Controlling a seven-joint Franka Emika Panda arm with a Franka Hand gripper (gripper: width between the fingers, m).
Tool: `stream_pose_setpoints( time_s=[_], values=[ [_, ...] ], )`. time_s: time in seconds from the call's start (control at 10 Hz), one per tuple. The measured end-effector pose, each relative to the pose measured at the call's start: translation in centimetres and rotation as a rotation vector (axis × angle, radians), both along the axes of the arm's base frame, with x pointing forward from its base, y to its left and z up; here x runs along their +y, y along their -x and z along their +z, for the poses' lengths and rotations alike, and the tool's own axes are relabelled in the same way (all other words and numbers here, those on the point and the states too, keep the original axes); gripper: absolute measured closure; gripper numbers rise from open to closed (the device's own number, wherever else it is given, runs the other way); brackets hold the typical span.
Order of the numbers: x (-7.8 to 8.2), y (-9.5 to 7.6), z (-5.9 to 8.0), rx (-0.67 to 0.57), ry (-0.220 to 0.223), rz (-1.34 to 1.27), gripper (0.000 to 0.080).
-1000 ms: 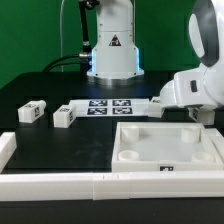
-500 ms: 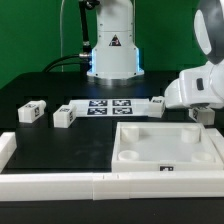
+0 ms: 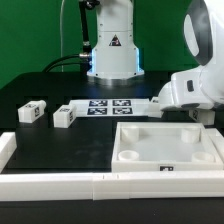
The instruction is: Assemble one leg
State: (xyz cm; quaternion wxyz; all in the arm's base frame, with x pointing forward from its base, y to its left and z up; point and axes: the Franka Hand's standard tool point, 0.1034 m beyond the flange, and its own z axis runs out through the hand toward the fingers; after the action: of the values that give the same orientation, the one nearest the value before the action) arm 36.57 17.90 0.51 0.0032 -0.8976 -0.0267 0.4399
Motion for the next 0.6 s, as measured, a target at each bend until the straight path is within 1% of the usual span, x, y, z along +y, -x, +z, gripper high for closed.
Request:
stream_pose_setpoints(
  time_s=[0.1,0.2,0.3,0.4,0.5,0.6],
  values=[
    [0.03,-0.09,0.09,0.001,0.0,0.0,0.0151],
    [0.0,-0.15,0.1,0.0,0.0,-0.001,0.026],
    [-0.02,-0.16,0.09,0.0,0.0,-0.001,0.0395],
    [-0.02,-0.16,0.08,-0.001,0.0,-0.001,0.0395],
    [-0.02,-0.15,0.09,0.0,0.0,-0.001,0.0509],
    [-0.02,-0.16,0.09,-0.001,0.0,-0.001,0.0509]
  ],
)
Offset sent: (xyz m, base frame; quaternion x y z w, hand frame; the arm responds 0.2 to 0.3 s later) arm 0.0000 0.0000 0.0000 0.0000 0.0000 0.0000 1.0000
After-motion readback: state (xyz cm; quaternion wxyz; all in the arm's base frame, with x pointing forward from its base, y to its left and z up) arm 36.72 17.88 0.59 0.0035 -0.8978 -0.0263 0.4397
